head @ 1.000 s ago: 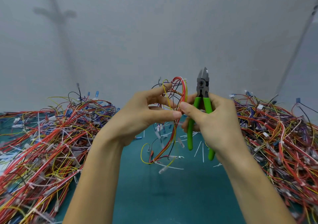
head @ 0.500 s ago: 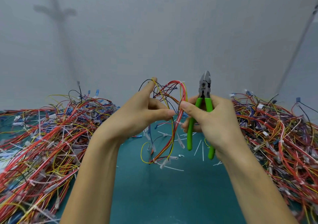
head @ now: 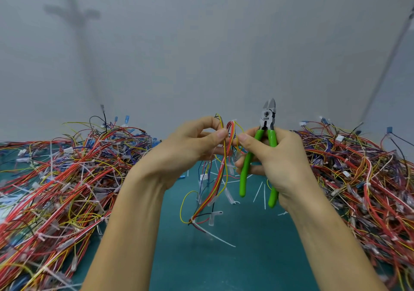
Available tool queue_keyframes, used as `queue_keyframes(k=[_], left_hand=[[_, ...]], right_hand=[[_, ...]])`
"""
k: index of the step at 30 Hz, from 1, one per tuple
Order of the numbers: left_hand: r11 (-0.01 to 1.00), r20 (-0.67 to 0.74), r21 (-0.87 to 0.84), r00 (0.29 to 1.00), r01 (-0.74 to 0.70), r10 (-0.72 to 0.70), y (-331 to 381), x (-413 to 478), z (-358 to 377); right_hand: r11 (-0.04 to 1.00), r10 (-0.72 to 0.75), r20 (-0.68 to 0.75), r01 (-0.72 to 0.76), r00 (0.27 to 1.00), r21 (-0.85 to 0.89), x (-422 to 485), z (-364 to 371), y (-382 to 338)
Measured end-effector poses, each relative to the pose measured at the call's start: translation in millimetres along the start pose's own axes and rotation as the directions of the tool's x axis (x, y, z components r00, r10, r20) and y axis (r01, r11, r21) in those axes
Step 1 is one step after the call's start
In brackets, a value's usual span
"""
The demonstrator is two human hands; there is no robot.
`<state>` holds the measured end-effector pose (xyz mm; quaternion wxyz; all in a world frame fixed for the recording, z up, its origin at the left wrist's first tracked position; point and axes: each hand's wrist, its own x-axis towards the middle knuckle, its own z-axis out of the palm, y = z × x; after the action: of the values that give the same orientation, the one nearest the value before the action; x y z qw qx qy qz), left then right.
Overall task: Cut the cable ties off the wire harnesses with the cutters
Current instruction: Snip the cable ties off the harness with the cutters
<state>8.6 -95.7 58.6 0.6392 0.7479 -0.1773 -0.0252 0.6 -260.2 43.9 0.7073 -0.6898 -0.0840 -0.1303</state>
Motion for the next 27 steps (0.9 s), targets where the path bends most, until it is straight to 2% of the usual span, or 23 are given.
queue_keyframes(k=[12, 15, 20, 27], left_hand=[[0.974, 0.071, -0.224, 0.997, 0.031, -0.015, -7.0, 4.5, -5.3], [0.975, 0.066, -0.221, 0.998, 0.033, -0.018, -4.8, 3.9, -5.2], [0.991, -0.094, -0.115, 0.993, 0.065, -0.076, -3.5, 5.5, -1.9], [0.941, -0.202, -0.338, 0.975, 0.021, -0.094, -3.2, 7.2, -5.3]], right_hand=[[0.997, 0.022, 0.04, -0.019, 0.999, -0.07, 0.3, -1.5, 0.1], [0.997, 0.023, 0.035, -0.02, 0.999, -0.079, 0.3, -1.9, -0.1], [0.987, -0.003, 0.028, 0.008, 1.0, -0.16, 1.3, -0.8, 4.2], [0.932, 0.002, 0.005, 0.0, 1.0, -0.362, 6.5, -5.3, 11.7]])
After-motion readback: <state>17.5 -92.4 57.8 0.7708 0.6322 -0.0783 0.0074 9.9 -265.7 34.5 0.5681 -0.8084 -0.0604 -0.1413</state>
